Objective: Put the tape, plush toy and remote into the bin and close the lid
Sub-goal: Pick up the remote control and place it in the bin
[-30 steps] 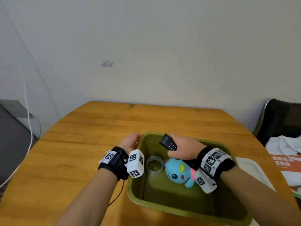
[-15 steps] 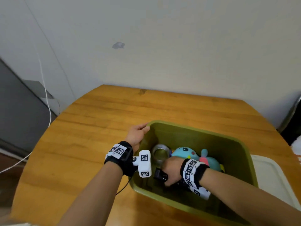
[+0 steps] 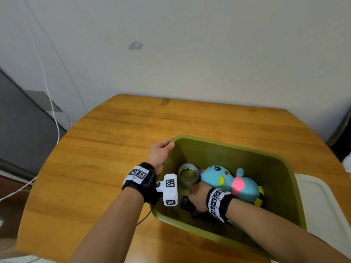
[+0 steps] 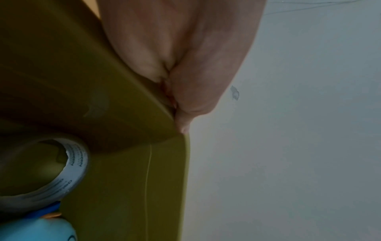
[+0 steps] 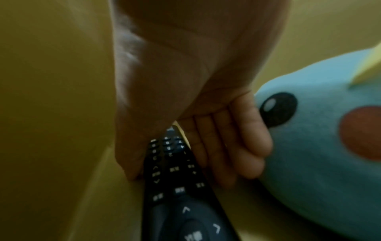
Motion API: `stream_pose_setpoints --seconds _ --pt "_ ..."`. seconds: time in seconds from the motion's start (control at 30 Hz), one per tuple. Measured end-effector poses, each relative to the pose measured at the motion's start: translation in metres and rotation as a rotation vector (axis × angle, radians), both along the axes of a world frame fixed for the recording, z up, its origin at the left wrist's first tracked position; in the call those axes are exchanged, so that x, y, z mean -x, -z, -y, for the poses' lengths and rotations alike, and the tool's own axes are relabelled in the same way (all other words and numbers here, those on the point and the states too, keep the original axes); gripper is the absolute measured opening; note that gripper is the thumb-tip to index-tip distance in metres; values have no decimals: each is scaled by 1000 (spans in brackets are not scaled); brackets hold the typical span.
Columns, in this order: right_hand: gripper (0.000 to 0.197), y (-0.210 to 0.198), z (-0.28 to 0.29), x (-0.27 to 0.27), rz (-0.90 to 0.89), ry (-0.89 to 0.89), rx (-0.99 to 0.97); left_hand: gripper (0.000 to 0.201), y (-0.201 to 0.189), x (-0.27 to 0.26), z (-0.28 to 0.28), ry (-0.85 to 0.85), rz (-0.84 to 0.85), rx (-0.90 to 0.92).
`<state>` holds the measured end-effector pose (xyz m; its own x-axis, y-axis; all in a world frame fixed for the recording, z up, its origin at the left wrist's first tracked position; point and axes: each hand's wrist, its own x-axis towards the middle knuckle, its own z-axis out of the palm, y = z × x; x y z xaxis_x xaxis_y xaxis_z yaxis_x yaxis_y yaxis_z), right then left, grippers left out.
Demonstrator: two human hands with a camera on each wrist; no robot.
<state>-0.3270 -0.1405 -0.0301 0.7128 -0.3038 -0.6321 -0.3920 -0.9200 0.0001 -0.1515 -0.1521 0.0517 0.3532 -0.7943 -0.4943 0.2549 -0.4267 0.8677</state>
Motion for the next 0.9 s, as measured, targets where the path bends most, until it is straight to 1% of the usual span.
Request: stream_pose_setpoints --seconds 0.13,0.2,0.27,0.37,0.5,0.6,0.7,0.83,0.9 --pt "51 -3 0 -1 -5 51 -9 36 3 -1 1 -7 8 -10" --pt "46 -9 0 -1 43 107 0 37 5 -2 2 -6 6 -15" --pt "43 -17 3 2 121 203 7 36 6 -2 3 2 -14 -3" --pt "45 -35 12 6 199 346 -1 33 9 -5 3 3 -37 6" --pt "46 -60 23 15 293 493 -66 32 12 -6 2 11 6 -26" --pt "46 -77 22 30 407 694 -188 32 14 -5 3 29 38 -13" --pt "45 -92 16 48 559 897 -290 37 8 -2 1 56 90 3" --pt "43 -115 7 75 800 1061 -309 42 11 -3 -3 87 129 0" --pt "38 -128 -1 89 905 1149 -328 42 13 -2 -5 108 136 3"
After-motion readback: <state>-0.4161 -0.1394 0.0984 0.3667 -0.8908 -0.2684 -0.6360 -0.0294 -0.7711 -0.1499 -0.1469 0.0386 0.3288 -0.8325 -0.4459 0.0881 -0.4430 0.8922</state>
